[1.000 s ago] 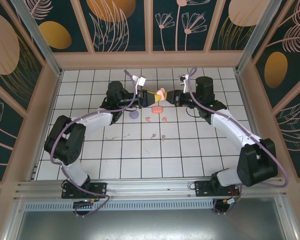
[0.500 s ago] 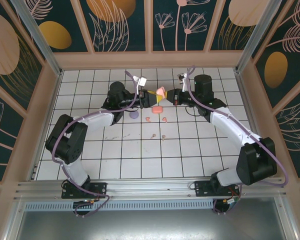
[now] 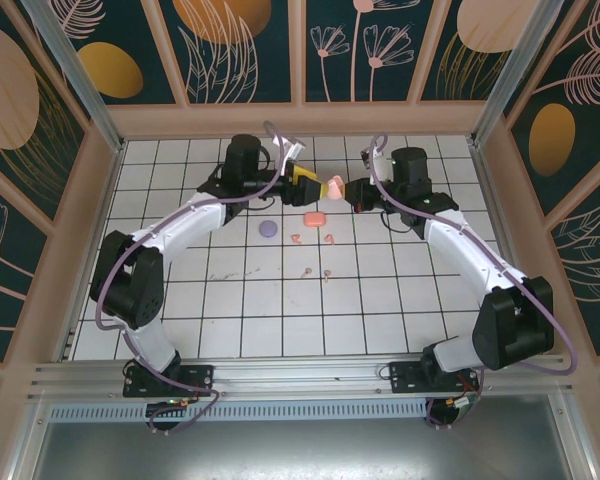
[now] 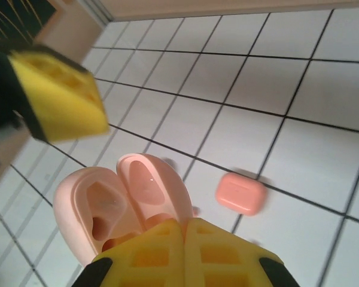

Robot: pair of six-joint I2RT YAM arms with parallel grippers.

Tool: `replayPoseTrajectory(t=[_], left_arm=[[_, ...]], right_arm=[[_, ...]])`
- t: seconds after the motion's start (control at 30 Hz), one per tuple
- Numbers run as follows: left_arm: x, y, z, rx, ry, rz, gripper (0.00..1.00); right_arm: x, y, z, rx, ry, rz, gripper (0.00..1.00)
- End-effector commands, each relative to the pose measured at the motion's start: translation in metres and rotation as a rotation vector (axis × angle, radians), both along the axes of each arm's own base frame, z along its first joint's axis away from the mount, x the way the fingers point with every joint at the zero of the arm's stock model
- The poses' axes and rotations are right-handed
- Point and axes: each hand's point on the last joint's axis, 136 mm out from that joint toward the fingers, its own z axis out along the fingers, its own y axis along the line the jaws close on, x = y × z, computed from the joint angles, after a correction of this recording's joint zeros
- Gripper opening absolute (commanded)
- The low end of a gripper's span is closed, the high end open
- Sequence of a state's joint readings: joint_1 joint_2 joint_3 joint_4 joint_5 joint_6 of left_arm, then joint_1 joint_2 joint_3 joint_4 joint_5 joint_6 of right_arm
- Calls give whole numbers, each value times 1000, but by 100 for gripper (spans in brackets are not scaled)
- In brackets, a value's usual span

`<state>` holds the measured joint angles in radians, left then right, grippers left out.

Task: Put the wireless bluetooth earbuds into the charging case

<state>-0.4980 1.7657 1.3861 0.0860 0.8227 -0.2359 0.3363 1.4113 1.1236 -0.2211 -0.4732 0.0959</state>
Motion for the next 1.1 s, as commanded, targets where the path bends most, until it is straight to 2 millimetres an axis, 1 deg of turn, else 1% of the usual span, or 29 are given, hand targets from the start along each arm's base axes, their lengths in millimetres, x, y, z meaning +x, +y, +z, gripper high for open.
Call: replayPoseTrajectory(t=[0.0, 0.13, 0.23, 0.37, 0.43, 0.67, 1.07], left_arm=[[-4, 12, -15, 153, -24, -61, 79], [0, 14, -19, 217, -21, -124, 80], [-4, 11, -21, 241, -4, -197, 79], [-14, 7, -23, 244, 33, -298, 71], [-18, 7, -25, 243, 44, -330, 68], [-20, 5, -23, 222, 43, -356, 67], [-22, -5, -34, 195, 77, -391, 68]], right_arm=[[6, -11, 8, -131, -101, 21, 0], [-1, -8, 7, -157, -141, 82, 0], [-5, -7, 3, -164, -148, 109, 0], [-8, -2, -2, -156, -141, 147, 0], [-9, 3, -3, -136, -130, 177, 0], [-8, 17, -4, -117, -121, 218, 0], [-10, 33, 6, -86, -133, 250, 0]])
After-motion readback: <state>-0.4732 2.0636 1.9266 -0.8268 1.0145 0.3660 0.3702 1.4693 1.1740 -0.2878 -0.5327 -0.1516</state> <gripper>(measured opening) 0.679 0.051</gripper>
